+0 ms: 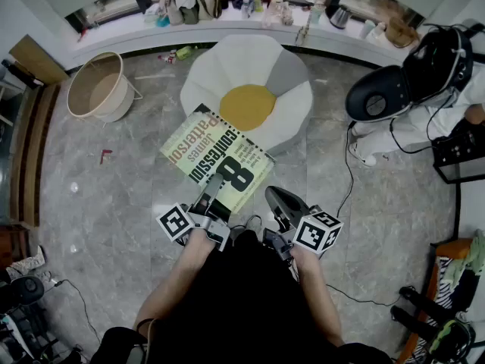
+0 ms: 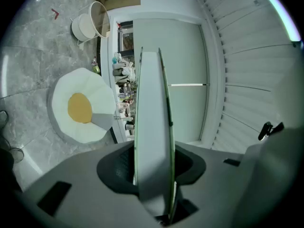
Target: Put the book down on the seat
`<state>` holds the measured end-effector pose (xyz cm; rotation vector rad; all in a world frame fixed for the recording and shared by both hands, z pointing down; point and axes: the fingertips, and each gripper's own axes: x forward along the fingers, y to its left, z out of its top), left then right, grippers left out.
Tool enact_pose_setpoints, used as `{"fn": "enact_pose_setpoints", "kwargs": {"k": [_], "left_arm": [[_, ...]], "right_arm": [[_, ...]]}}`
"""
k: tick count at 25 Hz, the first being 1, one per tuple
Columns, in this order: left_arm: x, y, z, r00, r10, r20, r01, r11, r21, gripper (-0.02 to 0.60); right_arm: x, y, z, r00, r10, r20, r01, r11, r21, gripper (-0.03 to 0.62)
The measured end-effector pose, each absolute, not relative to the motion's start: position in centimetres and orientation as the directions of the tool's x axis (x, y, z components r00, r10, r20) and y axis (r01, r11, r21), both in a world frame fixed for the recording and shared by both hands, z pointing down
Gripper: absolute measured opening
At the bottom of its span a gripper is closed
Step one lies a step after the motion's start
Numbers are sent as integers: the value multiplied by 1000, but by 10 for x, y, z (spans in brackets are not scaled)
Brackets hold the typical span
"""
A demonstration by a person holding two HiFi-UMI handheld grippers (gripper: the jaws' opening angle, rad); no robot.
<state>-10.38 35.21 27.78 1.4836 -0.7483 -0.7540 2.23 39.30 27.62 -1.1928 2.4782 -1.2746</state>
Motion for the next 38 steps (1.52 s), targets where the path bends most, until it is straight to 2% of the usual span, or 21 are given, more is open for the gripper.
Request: {"fn": "enact_pose_setpoints", "kwargs": {"k": [12,26,38], "left_arm": [[-111,354,275,607,-795,-14,3,-15,1000,170],[-111,352,279,594,-803,40,-20,36,999,170],[-107,356,276,575,-817,46,-34,32,999,170]], "right_arm": [[-22,407,268,-686,-678,262,-624,364,-691,15],[-14,407,266,-695,-666,272,-609,344,-715,15],[-7,412,285,-720,-595,356,-623,328,-710,15]]}}
